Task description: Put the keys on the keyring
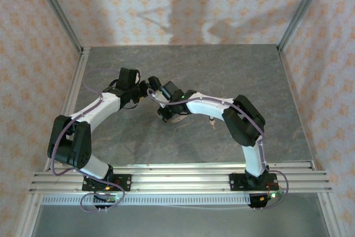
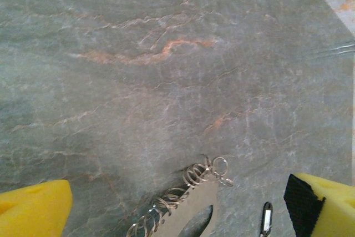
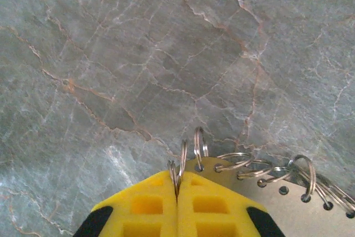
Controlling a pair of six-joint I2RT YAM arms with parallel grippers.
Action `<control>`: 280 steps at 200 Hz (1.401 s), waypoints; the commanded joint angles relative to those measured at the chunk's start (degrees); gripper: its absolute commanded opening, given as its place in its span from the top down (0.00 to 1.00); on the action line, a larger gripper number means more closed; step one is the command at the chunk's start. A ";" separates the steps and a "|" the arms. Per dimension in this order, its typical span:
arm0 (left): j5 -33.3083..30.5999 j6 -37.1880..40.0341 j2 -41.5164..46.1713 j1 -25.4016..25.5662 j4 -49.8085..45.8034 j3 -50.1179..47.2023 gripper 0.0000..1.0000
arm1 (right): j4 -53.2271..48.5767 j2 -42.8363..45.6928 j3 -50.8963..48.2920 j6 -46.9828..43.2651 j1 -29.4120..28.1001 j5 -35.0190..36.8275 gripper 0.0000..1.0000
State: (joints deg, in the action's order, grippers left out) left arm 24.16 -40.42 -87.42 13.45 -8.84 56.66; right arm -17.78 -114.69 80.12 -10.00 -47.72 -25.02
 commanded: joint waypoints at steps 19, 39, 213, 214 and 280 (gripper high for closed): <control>0.87 1.44 1.89 -0.60 0.31 1.17 0.00 | 3.46 8.73 -2.28 4.66 2.40 -5.17 1.00; 1.27 1.06 2.88 -0.60 1.30 0.81 0.00 | 4.37 13.85 -3.32 5.75 3.63 -6.39 1.00; 28.35 4.79 13.10 1.72 15.58 4.86 0.31 | 24.93 40.71 -20.11 24.85 17.75 -28.95 1.00; 28.46 4.94 13.04 1.83 15.51 5.03 0.30 | 24.83 40.75 -20.10 24.81 17.75 -29.04 1.00; 30.69 11.96 13.09 8.25 13.50 8.15 0.50 | 23.09 42.60 -19.91 25.10 18.02 -27.93 1.00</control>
State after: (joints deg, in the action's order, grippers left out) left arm 52.62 -31.99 -75.05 21.08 4.12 63.22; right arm 3.92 -73.87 59.94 14.48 -30.15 -52.18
